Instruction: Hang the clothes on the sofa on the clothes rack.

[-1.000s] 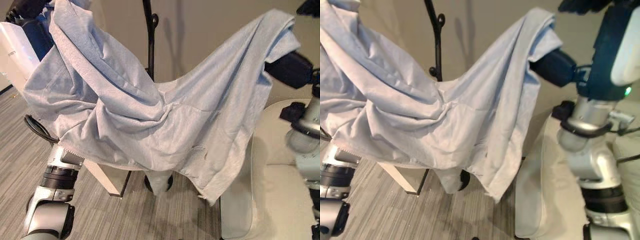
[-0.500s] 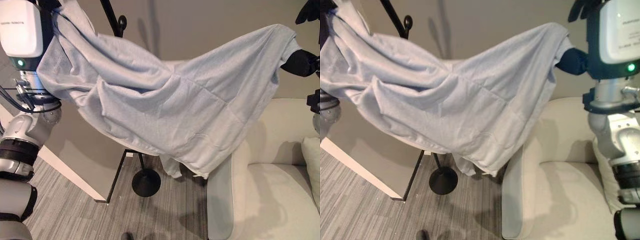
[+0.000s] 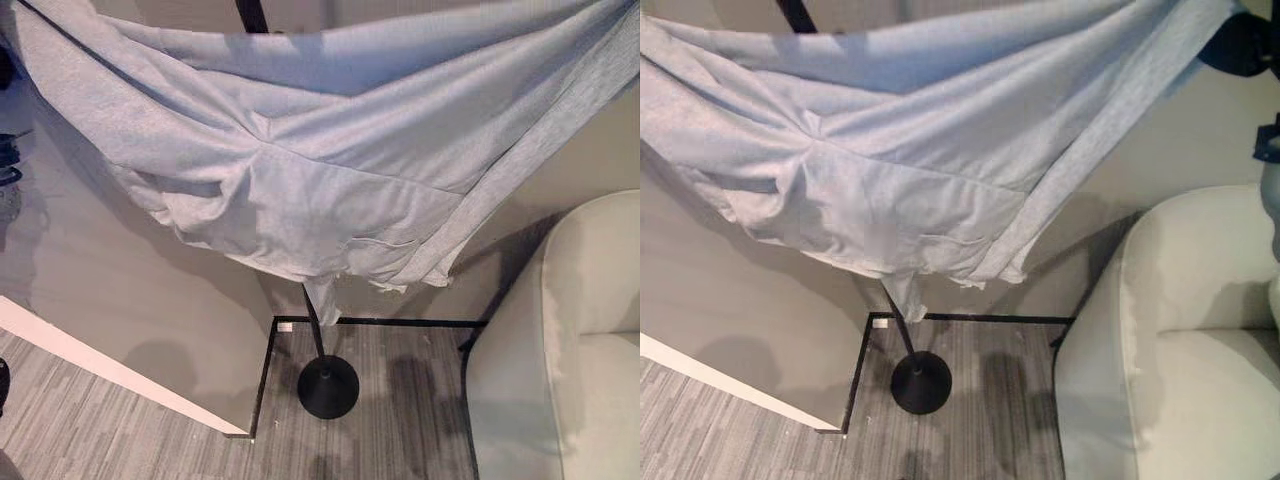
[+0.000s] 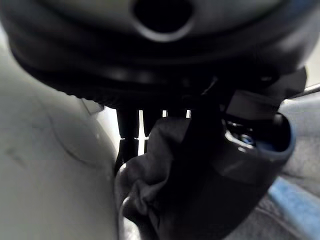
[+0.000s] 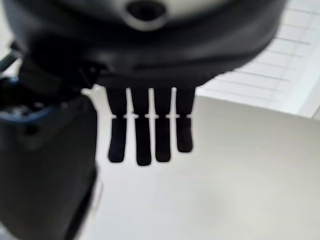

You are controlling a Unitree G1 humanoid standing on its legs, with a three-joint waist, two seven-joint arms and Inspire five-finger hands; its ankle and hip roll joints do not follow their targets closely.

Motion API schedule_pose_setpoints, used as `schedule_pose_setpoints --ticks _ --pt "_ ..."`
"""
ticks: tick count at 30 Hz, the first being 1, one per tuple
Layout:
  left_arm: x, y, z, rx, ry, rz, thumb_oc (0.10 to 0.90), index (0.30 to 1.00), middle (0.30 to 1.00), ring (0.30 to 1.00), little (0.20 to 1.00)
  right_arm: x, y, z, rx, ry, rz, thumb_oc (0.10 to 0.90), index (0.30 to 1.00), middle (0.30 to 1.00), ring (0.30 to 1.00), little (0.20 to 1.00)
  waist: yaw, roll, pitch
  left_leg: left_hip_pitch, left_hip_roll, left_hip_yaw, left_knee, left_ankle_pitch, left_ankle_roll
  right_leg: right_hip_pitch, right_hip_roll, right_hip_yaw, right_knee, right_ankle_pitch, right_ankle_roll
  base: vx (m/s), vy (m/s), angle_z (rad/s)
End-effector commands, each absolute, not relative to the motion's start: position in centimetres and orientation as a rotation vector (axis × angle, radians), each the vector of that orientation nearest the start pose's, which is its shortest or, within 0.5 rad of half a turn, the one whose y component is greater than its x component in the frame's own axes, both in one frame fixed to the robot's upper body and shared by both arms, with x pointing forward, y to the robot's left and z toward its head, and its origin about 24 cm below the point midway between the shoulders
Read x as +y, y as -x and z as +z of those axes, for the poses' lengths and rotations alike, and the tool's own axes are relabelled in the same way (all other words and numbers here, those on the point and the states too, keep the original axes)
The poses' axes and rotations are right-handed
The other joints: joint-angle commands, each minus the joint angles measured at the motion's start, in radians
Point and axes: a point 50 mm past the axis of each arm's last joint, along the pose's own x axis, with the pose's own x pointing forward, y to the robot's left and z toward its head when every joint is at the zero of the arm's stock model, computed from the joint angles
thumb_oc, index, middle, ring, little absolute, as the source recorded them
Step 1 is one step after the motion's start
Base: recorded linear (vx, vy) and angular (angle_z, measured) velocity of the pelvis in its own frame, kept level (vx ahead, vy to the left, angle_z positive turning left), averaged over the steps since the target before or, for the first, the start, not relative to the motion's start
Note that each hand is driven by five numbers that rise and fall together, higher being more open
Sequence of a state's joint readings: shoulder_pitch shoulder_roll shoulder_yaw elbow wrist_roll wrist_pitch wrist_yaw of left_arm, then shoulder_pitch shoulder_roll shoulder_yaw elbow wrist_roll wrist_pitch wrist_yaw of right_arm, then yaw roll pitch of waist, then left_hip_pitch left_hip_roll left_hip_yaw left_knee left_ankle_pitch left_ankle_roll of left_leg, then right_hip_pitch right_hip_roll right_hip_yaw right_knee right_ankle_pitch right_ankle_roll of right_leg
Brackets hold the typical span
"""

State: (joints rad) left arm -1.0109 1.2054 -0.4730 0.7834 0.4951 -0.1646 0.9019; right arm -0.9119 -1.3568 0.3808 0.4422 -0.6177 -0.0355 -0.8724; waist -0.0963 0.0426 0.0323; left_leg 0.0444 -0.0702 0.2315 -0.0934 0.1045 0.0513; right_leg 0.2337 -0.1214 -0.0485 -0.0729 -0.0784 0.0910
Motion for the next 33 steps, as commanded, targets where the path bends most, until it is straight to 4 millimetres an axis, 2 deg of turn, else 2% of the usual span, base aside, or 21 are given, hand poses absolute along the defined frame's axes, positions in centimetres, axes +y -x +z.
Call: schedule_pose_setpoints --ticks 1,2,3,4,6,7,8,10,15,19,22,27,31,32,33 --pt "40.3 -27.5 32.1 -0.603 -1.443 1.244 0.400 0.300 0.300 0.300 0.300 -32.8 -25.6 38.6 -1.078 1.681 -1.179 0.400 0.300 0.300 0.300 0.300 0.027 -0.036 -0.140 -0.010 0.060 0.044 0.006 -0.094 -0.096 0.009 -0.009 -0.031 0.065 0.080 0.064 0.03 0.023 -0.13" --pt "40.0 -27.7 31.3 -0.615 -1.432 1.219 0.400 0.300 0.300 0.300 0.300 -32.7 -25.5 38.4 -1.082 1.682 -1.172 0.400 0.300 0.300 0.300 0.300 0.028 -0.038 -0.134 -0.015 0.062 0.055 0.006 -0.082 -0.089 0.003 -0.007 -0.040 0.067 0.089 0.061 0.11 0.025 -0.12" --pt "40.0 -27.7 31.1 -0.613 -1.432 1.218 0.400 0.300 0.300 0.300 0.300 -32.7 -25.5 38.3 -1.082 1.685 -1.169 0.400 0.300 0.300 0.300 0.300 0.030 -0.038 -0.140 -0.010 0.058 0.042 0.006 -0.098 -0.093 0.008 -0.010 -0.032 0.066 0.082 0.065 0.01 0.005 -0.08" --pt "39.2 -28.0 29.2 -0.629 -1.392 1.166 0.400 0.300 0.300 0.300 0.300 -32.3 -25.6 37.3 -1.092 1.667 -1.134 0.400 0.300 0.300 0.300 0.300 0.029 -0.040 -0.133 -0.015 0.059 0.053 0.006 -0.087 -0.084 0.002 -0.008 -0.040 0.066 0.094 0.063 0.05 0.007 -0.04" --pt "39.2 -27.9 29.0 -0.627 -1.395 1.164 0.400 0.300 0.300 0.300 0.300 -32.3 -25.5 37.1 -1.089 1.668 -1.132 0.400 0.300 0.300 0.300 0.300 0.029 -0.041 -0.136 -0.015 0.059 0.053 0.006 -0.087 -0.084 0.003 -0.009 -0.040 0.066 0.094 0.063 0.03 -0.005 -0.03" --pt "36.9 -28.5 25.4 -0.670 -1.321 1.039 0.400 0.300 0.300 0.300 0.300 -31.7 -25.6 35.0 -1.089 1.638 -1.061 0.400 0.300 0.300 0.300 0.300 0.029 -0.051 -0.129 -0.013 0.054 0.049 0.006 -0.093 -0.077 0.005 -0.010 -0.042 0.063 0.103 0.066 0.08 -0.012 -0.02" --pt "35.9 -28.6 23.8 -0.678 -1.291 0.985 0.400 0.300 0.300 0.300 0.300 -31.6 -25.4 33.9 -1.083 1.630 -1.031 0.400 0.300 0.300 0.300 0.300 0.030 -0.054 -0.128 -0.015 0.054 0.047 0.006 -0.094 -0.074 0.006 -0.010 -0.042 0.060 0.106 0.065 0.09 -0.019 -0.01" --pt "34.1 -28.5 21.4 -0.686 -1.254 0.903 0.400 0.300 0.300 0.300 0.300 -31.3 -24.9 32.4 -1.078 1.625 -0.979 0.400 0.300 0.300 0.300 0.300 0.031 -0.062 -0.126 -0.017 0.053 0.044 0.006 -0.098 -0.070 0.006 -0.011 -0.042 0.055 0.109 0.065 0.03 -0.021 0.04" --pt "30.3 -28.2 14.2 -0.565 -1.128 0.698 0.400 0.300 0.300 0.300 0.300 -31.5 -24.2 28.4 -0.967 1.623 -0.876 0.400 0.300 0.300 0.300 0.300 0.029 -0.084 -0.120 -0.025 0.056 0.039 0.006 -0.103 -0.063 0.006 -0.006 -0.041 0.037 0.104 0.059 0.02 -0.036 0.05" --pt "28.2 -27.6 9.7 -0.444 -1.035 0.596 0.400 0.300 0.300 0.300 0.300 -31.5 -23.9 25.9 -0.895 1.567 -0.824 0.400 0.300 0.300 0.300 0.300 0.027 -0.092 -0.111 -0.030 0.060 0.039 0.006 -0.105 -0.060 -0.003 -0.001 -0.035 0.034 0.102 0.055 -0.01 -0.031 0.07" --pt "27.5 -26.9 7.7 -0.380 -0.986 0.564 0.400 0.300 0.300 0.300 0.300 -31.2 -23.7 24.4 -0.865 1.517 -0.796 0.400 0.300 0.300 0.300 0.300 0.026 -0.094 -0.108 -0.032 0.064 0.040 0.006 -0.106 -0.057 -0.007 0.001 -0.028 0.032 0.097 0.052 -0.01 -0.023 -0.11" --pt "26.8 -26.5 6.4 -0.342 -0.927 0.553 0.400 0.300 0.300 0.300 0.300 -30.3 -23.5 22.6 -0.847 1.439 -0.762 0.400 0.300 0.300 0.300 0.300 0.023 -0.095 -0.103 -0.034 0.069 0.041 0.006 -0.101 -0.055 -0.013 0.006 -0.024 0.030 0.095 0.048 -0.03 -0.019 -0.06" --pt "25.6 -25.9 4.8 -0.273 -0.754 0.599 0.400 0.300 0.300 0.300 0.300 -27.8 -23.5 17.9 -0.737 1.210 -0.614 0.400 0.300 0.300 0.300 0.300 0.021 -0.096 -0.097 -0.030 0.073 0.042 0.006 -0.100 -0.053 -0.016 0.011 -0.017 0.033 0.081 0.042 -0.05 -0.025 0.04" --pt "24.7 -25.6 4.1 -0.242 -0.632 0.601 0.400 0.300 0.300 0.300 0.300 -26.7 -23.4 15.1 -0.636 1.067 -0.506 0.400 0.300 0.300 0.300 0.300 0.018 -0.096 -0.097 -0.031 0.077 0.043 0.006 -0.095 -0.053 -0.018 0.015 -0.019 0.034 0.082 0.038 -0.06 -0.026 -0.01" --pt "24.7 -25.6 4.1 -0.242 -0.632 0.601 0.400 0.300 0.300 0.300 0.300 -26.7 -23.4 15.1 -0.636 1.067 -0.506 0.400 0.300 0.300 0.300 0.300 0.018 -0.096 -0.098 -0.032 0.077 0.043 0.006 -0.094 -0.053 -0.019 0.016 -0.019 0.034 0.083 0.038 -0.06 -0.024 -0.03"
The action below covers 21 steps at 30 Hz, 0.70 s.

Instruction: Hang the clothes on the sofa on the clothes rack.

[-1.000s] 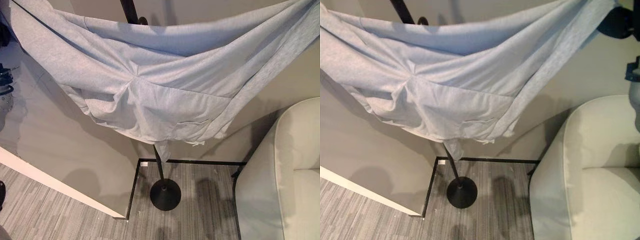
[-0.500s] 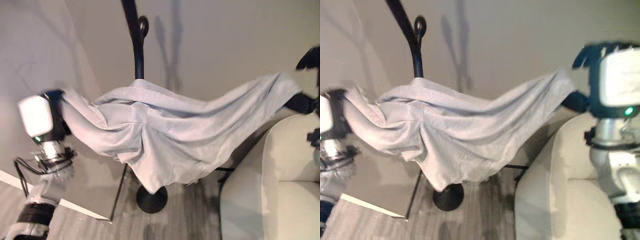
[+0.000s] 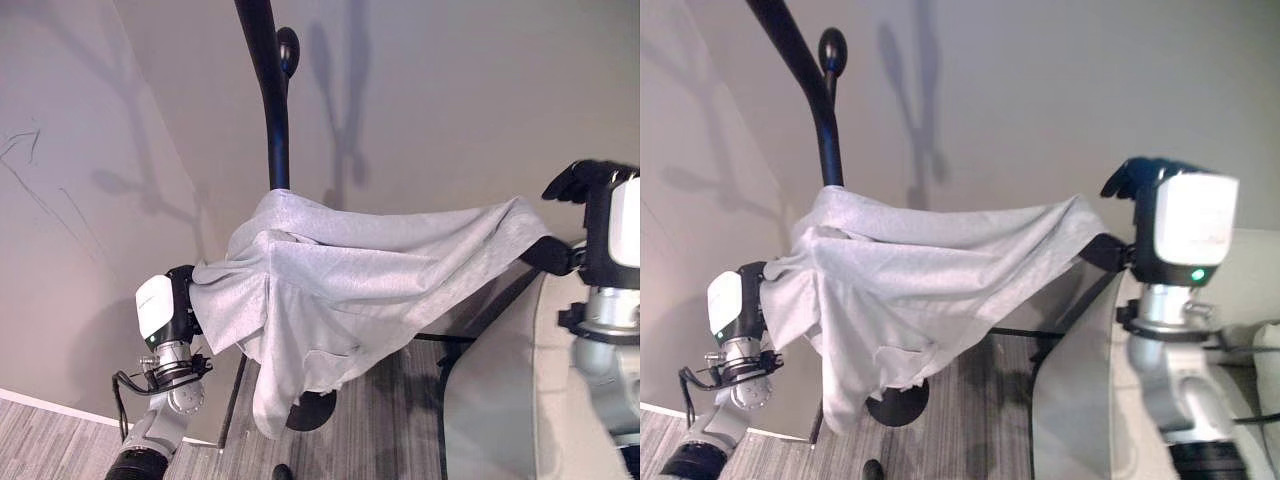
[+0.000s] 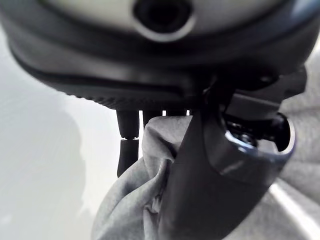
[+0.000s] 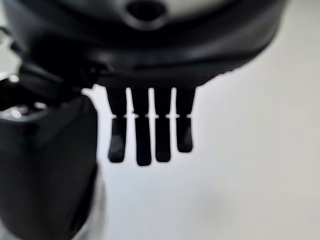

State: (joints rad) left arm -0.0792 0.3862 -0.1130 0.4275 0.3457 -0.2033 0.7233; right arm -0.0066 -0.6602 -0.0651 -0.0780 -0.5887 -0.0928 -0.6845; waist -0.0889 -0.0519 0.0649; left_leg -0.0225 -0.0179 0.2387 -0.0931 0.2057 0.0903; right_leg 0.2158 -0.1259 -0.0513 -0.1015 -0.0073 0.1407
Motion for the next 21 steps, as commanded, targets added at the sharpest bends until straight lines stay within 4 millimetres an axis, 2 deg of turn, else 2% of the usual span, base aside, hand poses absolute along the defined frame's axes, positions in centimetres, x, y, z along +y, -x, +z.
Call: schedule_pose_setpoints --ticks 1,2,3,4,5,6,7,8,9,11,12,15,19,21 --pt "24.1 -25.5 3.5 -0.211 -0.526 0.602 0.400 0.300 0.300 0.300 0.300 -25.9 -23.4 13.6 -0.575 0.948 -0.458 0.400 0.300 0.300 0.300 0.300 0.008 -0.001 -0.128 0.037 0.026 0.036 0.006 -0.193 -0.092 -0.002 0.021 -0.015 0.064 0.011 -0.013 -0.04 -0.010 -0.02" --pt "23.4 -25.5 3.1 -0.175 -0.406 0.600 0.405 0.307 0.307 0.307 0.307 -25.1 -23.4 12.0 -0.502 0.805 -0.413 0.400 0.300 0.300 0.300 0.300 0.005 0.001 -0.126 0.037 0.028 0.038 0.006 -0.190 -0.092 -0.005 0.023 -0.014 0.065 0.008 -0.015 -0.07 -0.017 -0.04" --pt "22.8 -25.4 2.7 -0.147 -0.295 0.595 0.551 0.526 0.526 0.526 0.526 -24.0 -23.1 10.5 -0.431 0.685 -0.345 0.400 0.300 0.300 0.300 0.300 0.003 0.003 -0.124 0.036 0.030 0.038 0.006 -0.188 -0.092 -0.008 0.025 -0.016 0.066 0.004 -0.017 -0.07 -0.017 -0.03" --pt "22.5 -25.3 2.3 -0.120 -0.222 0.578 0.800 0.900 0.900 0.900 0.900 -23.2 -23.0 9.5 -0.385 0.609 -0.281 0.518 0.476 0.476 0.476 0.476 0.000 0.004 -0.121 0.035 0.031 0.038 0.006 -0.185 -0.093 -0.010 0.026 -0.015 0.066 0.002 -0.019 -0.08 -0.027 -0.06" --pt "21.6 -25.2 1.2 -0.055 -0.036 0.534 0.800 0.900 0.900 0.900 0.900 -21.6 -22.7 7.8 -0.288 0.436 -0.142 0.800 0.900 0.900 0.900 0.900 -0.001 0.007 -0.119 0.033 0.035 0.040 0.006 -0.179 -0.095 -0.014 0.029 -0.016 0.065 0.001 -0.021 -0.07 -0.025 -0.08" --pt "20.9 -25.2 0.6 -0.013 0.036 0.489 0.800 0.900 0.900 0.900 0.900 -20.9 -22.6 7.0 -0.240 0.359 -0.081 0.800 0.900 0.900 0.900 0.900 -0.002 0.007 -0.114 0.034 0.036 0.041 0.006 -0.176 -0.097 -0.014 0.030 -0.015 0.064 -0.001 -0.022 -0.06 -0.022 -0.16" --pt "20.9 -25.2 0.6 -0.013 0.036 0.489 0.800 0.900 0.900 0.900 0.900 -20.9 -22.6 7.0 -0.241 0.359 -0.081 0.800 0.900 0.900 0.900 0.900 -0.002 0.008 -0.116 0.032 0.037 0.041 0.006 -0.175 -0.097 -0.016 0.031 -0.015 0.064 0.001 -0.023 -0.07 -0.023 -0.11" --pt "20.4 -24.8 -1.2 0.081 0.153 0.431 0.800 0.900 0.900 0.900 0.900 -19.6 -22.5 5.6 -0.155 0.188 0.033 0.800 0.900 0.900 0.900 0.900 -0.001 0.009 -0.110 0.032 0.042 0.045 0.006 -0.170 -0.102 -0.017 0.033 -0.013 0.059 -0.002 -0.025 -0.05 -0.018 -0.06" --pt "20.4 -24.8 -1.2 0.081 0.153 0.431 0.800 0.900 0.900 0.900 0.900 -19.6 -22.5 5.6 -0.155 0.188 0.033 0.800 0.900 0.900 0.900 0.900 -0.001 0.009 -0.110 0.032 0.042 0.045 0.006 -0.170 -0.102 -0.017 0.033 -0.013 0.059 -0.002 -0.025 -0.07 -0.033 -0.02" --pt "20.3 -23.8 -3.1 0.165 0.221 0.421 0.800 0.900 0.900 0.900 0.900 -19.7 -22.3 4.3 -0.095 0.074 0.037 0.800 0.900 0.900 0.900 0.900 -0.001 0.009 -0.109 0.032 0.047 0.046 0.006 -0.167 -0.106 -0.018 0.036 -0.011 0.054 -0.002 -0.027 -0.03 -0.028 -0.05" --pt "20.3 -23.8 -3.1 0.165 0.221 0.421 0.800 0.900 0.900 0.900 0.900 -19.7 -22.3 4.3 -0.095 0.074 0.037 0.800 0.900 0.900 0.900 0.900 -0.001 0.009 -0.109 0.032 0.047 0.046 0.006 -0.167 -0.106 -0.018 0.036 -0.011 0.054 -0.002 -0.027 -0.04 -0.028 0.00" --pt "20.8 -22.2 -5.8 0.292 0.215 0.457 0.800 0.900 0.900 0.900 0.900 -20.6 -21.9 3.5 -0.053 0.010 -0.012 0.800 0.900 0.900 0.900 0.900 -0.002 0.008 -0.109 0.029 0.053 0.050 0.006 -0.162 -0.113 -0.020 0.040 -0.013 0.044 -0.004 -0.029 -0.04 -0.034 0.03" --pt "21.1 -21.1 -7.3 0.366 0.226 0.491 0.800 0.900 0.900 0.900 0.900 -21.0 -21.4 2.9 -0.025 -0.012 -0.010 0.800 0.900 0.900 0.900 0.900 -0.002 0.007 -0.108 0.026 0.058 0.052 0.006 -0.159 -0.117 -0.021 0.043 -0.009 0.038 -0.008 -0.031 -0.01 -0.008 0.00" --pt "21.4 -19.9 -8.6 0.428 0.230 0.518 0.800 0.900 0.900 0.900 0.900 -21.5 -21.0 2.0 0.019 -0.031 0.018 0.800 0.900 0.900 0.900 0.900 -0.002 0.004 -0.105 0.026 0.062 0.052 0.006 -0.157 -0.120 -0.019 0.046 -0.009 0.031 -0.014 -0.034 -0.05 -0.054 0.02"
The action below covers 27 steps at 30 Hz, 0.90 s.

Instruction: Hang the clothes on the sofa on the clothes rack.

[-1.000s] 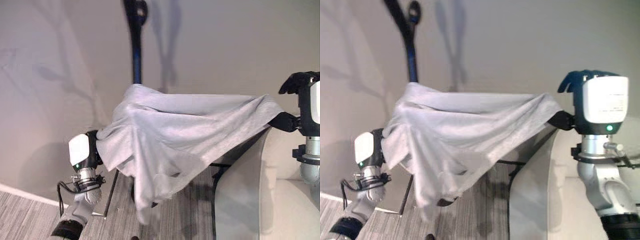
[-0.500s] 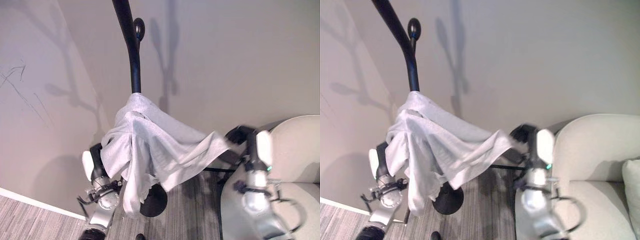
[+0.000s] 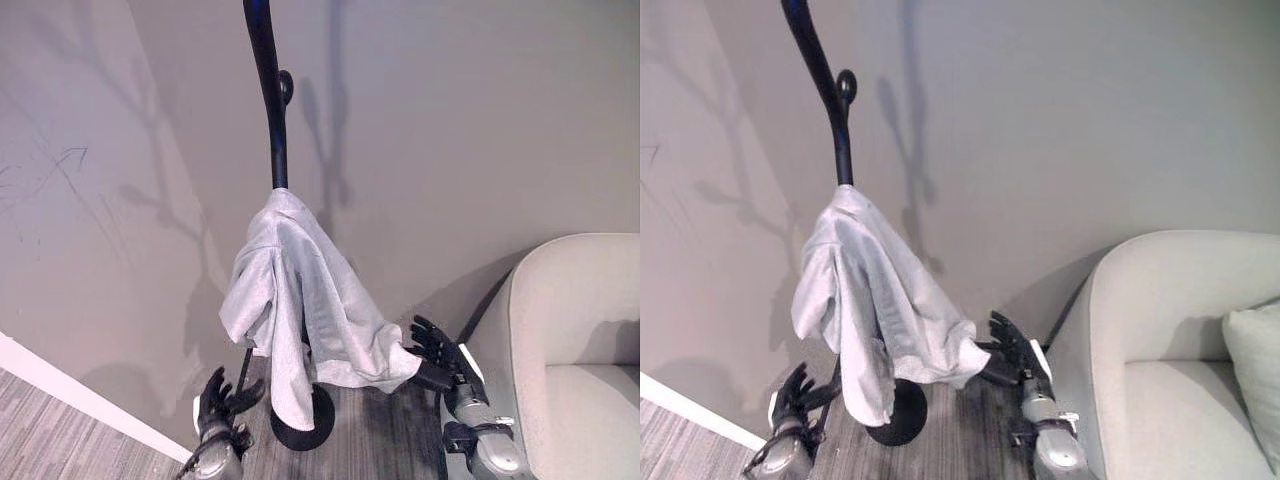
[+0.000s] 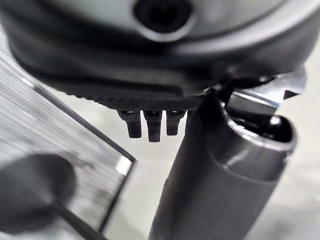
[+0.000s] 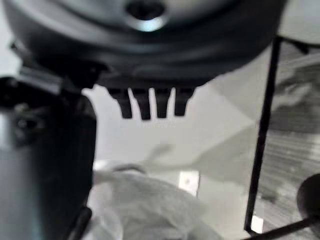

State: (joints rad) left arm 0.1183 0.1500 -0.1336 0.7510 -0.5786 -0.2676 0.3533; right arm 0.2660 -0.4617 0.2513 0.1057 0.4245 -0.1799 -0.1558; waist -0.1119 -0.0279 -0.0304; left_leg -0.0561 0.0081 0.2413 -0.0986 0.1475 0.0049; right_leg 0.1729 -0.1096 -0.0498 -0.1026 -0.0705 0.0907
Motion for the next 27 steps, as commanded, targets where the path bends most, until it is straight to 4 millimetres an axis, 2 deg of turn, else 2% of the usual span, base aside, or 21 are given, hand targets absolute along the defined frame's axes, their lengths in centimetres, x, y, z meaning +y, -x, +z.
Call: schedule_pose_setpoints --ticks 1,2,5,6,7,10,13,15,17,18,19,20,21,25,26,27 --pt "21.5 -19.4 -9.2 0.456 0.259 0.538 0.800 0.900 0.900 0.900 0.900 -21.6 -20.7 1.4 0.048 -0.066 0.041 0.800 0.900 0.900 0.900 0.900 0.021 -0.020 -0.009 0.060 0.038 0.050 0.011 -0.098 -0.036 0.024 0.032 -0.012 0.030 0.044 0.015 -0.04 -0.040 0.02" --pt "21.5 -19.4 -9.2 0.456 0.259 0.538 0.800 0.900 0.900 0.900 0.900 -21.6 -20.8 1.4 0.048 -0.066 0.042 0.800 0.900 0.900 0.900 0.900 0.021 -0.020 -0.008 0.060 0.038 0.050 0.011 -0.098 -0.036 0.024 0.032 -0.012 0.030 0.044 0.015 -0.04 -0.037 0.02" --pt "21.8 -17.7 -10.8 0.527 0.330 0.559 0.800 0.900 0.900 0.900 0.900 -22.1 -19.5 -0.8 0.181 -0.225 0.173 0.800 0.900 0.900 0.900 0.900 0.028 -0.025 -0.003 0.054 0.045 0.052 0.011 -0.089 -0.045 0.023 0.037 -0.012 0.015 0.037 0.012 -0.06 -0.045 0.00" --pt "21.7 -16.5 -11.8 0.583 0.375 0.563 0.800 0.900 0.900 0.900 0.900 -22.7 -18.5 -2.0 0.256 -0.276 0.217 0.800 0.900 0.900 0.900 0.900 0.030 -0.026 0.001 0.050 0.050 0.056 0.011 -0.085 -0.049 0.018 0.039 -0.013 0.015 0.032 0.013 -0.04 -0.035 -0.02" --pt "21.7 -16.5 -11.8 0.583 0.375 0.563 0.800 0.900 0.900 0.900 0.900 -22.7 -18.5 -2.0 0.256 -0.276 0.217 0.800 0.900 0.900 0.900 0.900 0.030 -0.026 0.001 0.050 0.050 0.056 0.011 -0.085 -0.049 0.018 0.039 -0.013 0.015 0.032 0.013 -0.05 -0.036 -0.01" --pt "22.3 -13.6 -13.7 0.699 0.400 0.619 0.800 0.900 0.900 0.900 0.900 -23.2 -17.4 -2.6 0.309 -0.322 0.267 0.800 0.900 0.900 0.900 0.900 0.025 -0.029 0.007 0.056 0.051 0.063 0.011 -0.093 -0.060 0.018 0.035 -0.007 0.015 0.020 0.021 -0.01 -0.008 -0.07" --pt "23.7 -10.2 -15.1 0.804 0.450 0.768 0.800 0.900 0.900 0.900 0.900 -23.9 -16.4 -2.5 0.341 -0.339 0.319 0.800 0.900 0.900 0.900 0.900 0.014 -0.030 0.007 0.061 0.060 0.087 0.011 -0.096 -0.067 0.006 0.035 0.013 0.015 0.024 0.025 -0.03 -0.037 -0.23" --pt "24.0 -9.1 -15.4 0.843 0.419 0.770 0.800 0.900 0.900 0.900 0.900 -23.8 -15.9 -2.7 0.365 -0.357 0.345 0.800 0.900 0.900 0.900 0.900 0.011 -0.029 0.009 0.064 0.064 0.092 0.011 -0.096 -0.069 0.003 0.037 0.018 0.015 0.026 0.026 -0.03 -0.041 -0.21" --pt "23.6 -8.6 -15.7 0.880 0.400 0.732 0.800 0.900 0.900 0.900 0.900 -23.6 -15.3 -3.5 0.411 -0.362 0.353 0.800 0.900 0.900 0.900 0.900 0.008 -0.029 0.010 0.065 0.067 0.099 0.011 -0.093 -0.071 0.001 0.038 0.021 0.015 0.028 0.025 -0.04 -0.046 -0.10" --pt "23.2 -8.3 -15.8 0.899 0.405 0.707 0.800 0.900 0.900 0.900 0.900 -23.1 -14.5 -4.8 0.472 -0.392 0.345 0.800 0.900 0.900 0.900 0.900 0.008 -0.028 0.011 0.066 0.070 0.101 0.011 -0.091 -0.073 -0.001 0.040 0.023 0.015 0.028 0.023 -0.03 -0.042 -0.07" --pt "23.2 -8.3 -15.8 0.899 0.405 0.707 0.800 0.900 0.900 0.900 0.900 -23.1 -14.5 -4.8 0.472 -0.392 0.345 0.800 0.900 0.900 0.900 0.900 0.008 -0.028 0.011 0.066 0.070 0.101 0.011 -0.091 -0.073 -0.001 0.040 0.023 0.015 0.028 0.023 -0.04 -0.053 -0.06" --pt "23.2 -8.0 -15.9 0.906 0.421 0.710 0.800 0.900 0.900 0.900 0.900 -22.8 -13.7 -6.4 0.523 -0.450 0.290 0.800 0.900 0.900 0.900 0.900 0.009 -0.025 0.013 0.066 0.072 0.100 0.011 -0.088 -0.074 -0.002 0.042 0.022 0.015 0.027 0.022 -0.03 -0.047 -0.04" --pt "23.5 -7.8 -15.9 0.908 0.415 0.723 0.800 0.900 0.900 0.900 0.900 -22.1 -13.1 -6.6 0.518 -0.555 0.278 0.800 0.900 0.900 0.900 0.900 0.006 -0.022 0.015 0.066 0.074 0.099 0.011 -0.086 -0.075 -0.004 0.043 0.019 0.015 0.028 0.021 -0.04 -0.060 -0.04" --pt "23.7 -7.3 -16.0 0.929 0.404 0.743 0.800 0.900 0.900 0.900 0.900 -21.4 -13.0 -5.7 0.418 -0.749 0.227 0.800 0.900 0.900 0.900 0.900 -0.004 -0.020 0.015 0.065 0.077 0.098 0.011 -0.082 -0.078 -0.003 0.045 0.017 0.015 0.029 0.018 -0.01 -0.023 -0.02" --pt "23.6 -7.2 -16.0 0.930 0.404 0.746 0.800 0.900 0.900 0.900 0.900 -21.4 -13.0 -5.8 0.403 -0.782 0.195 0.800 0.900 0.900 0.900 0.900 -0.006 -0.019 0.014 0.065 0.077 0.097 0.011 -0.083 -0.078 -0.003 0.046 0.018 0.015 0.030 0.018 0.00 0.000 0.00" --pt "23.5 -6.9 -16.1 0.943 0.404 0.751 0.800 0.900 0.900 0.900 0.900 -22.0 -12.8 -6.8 0.396 -0.830 0.070 0.800 0.900 0.900 0.900 0.900 -0.012 -0.016 0.011 0.065 0.078 0.097 0.011 -0.084 -0.079 -0.006 0.047 0.019 0.015 0.030 0.017 -0.01 -0.007 -0.05"
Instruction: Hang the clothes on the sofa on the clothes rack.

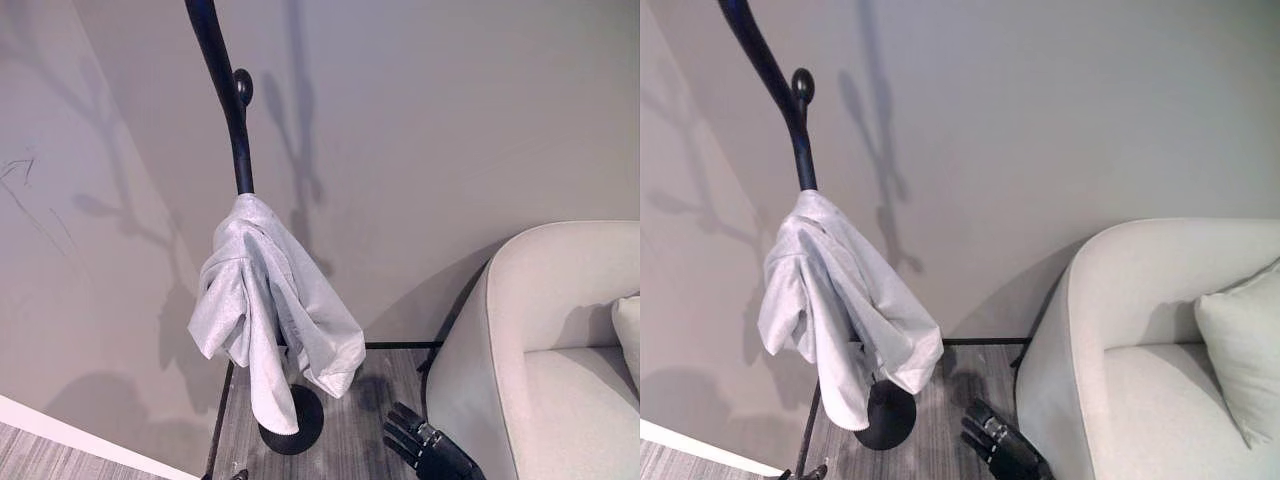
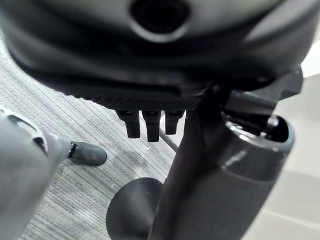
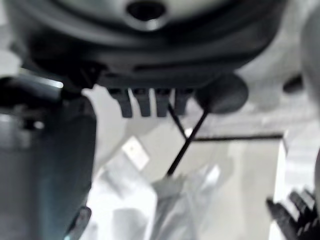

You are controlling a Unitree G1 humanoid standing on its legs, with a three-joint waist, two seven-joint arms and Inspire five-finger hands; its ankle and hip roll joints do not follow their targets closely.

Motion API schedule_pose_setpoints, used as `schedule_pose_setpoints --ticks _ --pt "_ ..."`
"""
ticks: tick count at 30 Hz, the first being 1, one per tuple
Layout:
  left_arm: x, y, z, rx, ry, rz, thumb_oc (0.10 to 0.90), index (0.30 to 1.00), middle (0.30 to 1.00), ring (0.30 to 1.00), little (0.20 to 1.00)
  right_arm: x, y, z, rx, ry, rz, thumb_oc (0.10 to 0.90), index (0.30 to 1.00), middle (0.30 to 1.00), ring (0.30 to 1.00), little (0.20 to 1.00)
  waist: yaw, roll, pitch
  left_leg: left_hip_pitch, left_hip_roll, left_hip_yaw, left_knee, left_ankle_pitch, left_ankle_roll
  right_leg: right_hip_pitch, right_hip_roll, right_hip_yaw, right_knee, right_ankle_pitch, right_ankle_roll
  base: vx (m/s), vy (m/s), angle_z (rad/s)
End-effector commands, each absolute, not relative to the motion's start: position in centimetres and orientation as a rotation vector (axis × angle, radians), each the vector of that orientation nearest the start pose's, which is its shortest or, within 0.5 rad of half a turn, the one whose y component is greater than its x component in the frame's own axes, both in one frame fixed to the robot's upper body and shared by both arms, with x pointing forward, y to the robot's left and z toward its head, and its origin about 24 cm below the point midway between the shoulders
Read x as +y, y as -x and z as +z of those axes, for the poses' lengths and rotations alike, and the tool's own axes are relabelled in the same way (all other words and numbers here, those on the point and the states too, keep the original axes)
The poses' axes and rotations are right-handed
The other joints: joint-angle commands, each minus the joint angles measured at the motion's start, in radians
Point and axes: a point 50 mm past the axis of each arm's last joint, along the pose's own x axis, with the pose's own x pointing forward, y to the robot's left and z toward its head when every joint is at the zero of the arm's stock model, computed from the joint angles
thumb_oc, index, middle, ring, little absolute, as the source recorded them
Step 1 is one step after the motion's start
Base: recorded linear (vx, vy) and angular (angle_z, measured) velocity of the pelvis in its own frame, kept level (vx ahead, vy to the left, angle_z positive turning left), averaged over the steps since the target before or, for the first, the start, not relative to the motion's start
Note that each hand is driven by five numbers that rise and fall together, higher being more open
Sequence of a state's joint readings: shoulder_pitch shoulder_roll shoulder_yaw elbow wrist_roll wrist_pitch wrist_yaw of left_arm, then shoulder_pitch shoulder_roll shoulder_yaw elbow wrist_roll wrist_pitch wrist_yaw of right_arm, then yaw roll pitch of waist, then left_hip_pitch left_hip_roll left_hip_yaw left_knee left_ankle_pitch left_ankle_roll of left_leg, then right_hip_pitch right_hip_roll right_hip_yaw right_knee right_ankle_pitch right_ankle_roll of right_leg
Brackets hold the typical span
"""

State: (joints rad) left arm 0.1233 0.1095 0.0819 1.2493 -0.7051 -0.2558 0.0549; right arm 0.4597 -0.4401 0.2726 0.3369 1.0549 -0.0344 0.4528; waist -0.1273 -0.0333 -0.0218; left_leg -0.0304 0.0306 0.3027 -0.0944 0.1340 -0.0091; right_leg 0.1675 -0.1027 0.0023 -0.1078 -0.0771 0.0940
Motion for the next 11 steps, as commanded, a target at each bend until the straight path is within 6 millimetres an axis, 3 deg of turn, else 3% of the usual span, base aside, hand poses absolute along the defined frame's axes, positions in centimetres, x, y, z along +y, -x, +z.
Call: schedule_pose_setpoints --ticks 1,3,8,11 --pt "23.0 -6.9 -16.3 0.962 0.414 0.733 0.800 0.900 0.900 0.900 0.900 -22.6 -11.1 -9.7 0.476 -0.876 -0.151 0.800 0.900 0.900 0.900 0.900 0.001 -0.007 -0.001 0.040 0.057 0.035 0.007 -0.072 -0.065 -0.002 0.042 -0.031 0.021 0.039 0.012 -0.01 -0.005 -0.05" --pt "22.4 -7.1 -16.4 0.969 0.437 0.706 0.800 0.900 0.900 0.900 0.900 -22.7 -9.8 -11.7 0.577 -0.857 -0.273 0.800 0.900 0.900 0.900 0.900 0.003 -0.008 -0.002 0.040 0.057 0.033 0.007 -0.071 -0.065 -0.004 0.044 -0.032 0.021 0.039 0.010 -0.01 -0.001 -0.03" --pt "21.5 -7.9 -16.5 0.977 0.442 0.661 0.800 0.900 0.900 0.900 0.900 -22.6 -4.3 -16.4 0.933 -0.808 -0.691 0.800 0.900 0.900 0.900 0.900 0.020 -0.005 -0.007 0.034 0.053 0.010 0.007 -0.069 -0.064 0.001 0.045 -0.047 0.021 0.035 0.005 -0.01 0.000 0.09" --pt "21.8 -8.4 -16.4 0.969 0.429 0.684 0.800 0.900 0.900 0.900 0.900 -22.3 -2.0 -17.3 1.055 -0.841 -0.892 0.800 0.900 0.900 0.900 0.900 0.034 -0.003 -0.011 0.021 0.057 0.004 0.007 -0.054 -0.057 -0.003 0.050 -0.062 0.021 0.042 -0.002 -0.03 -0.005 0.10"
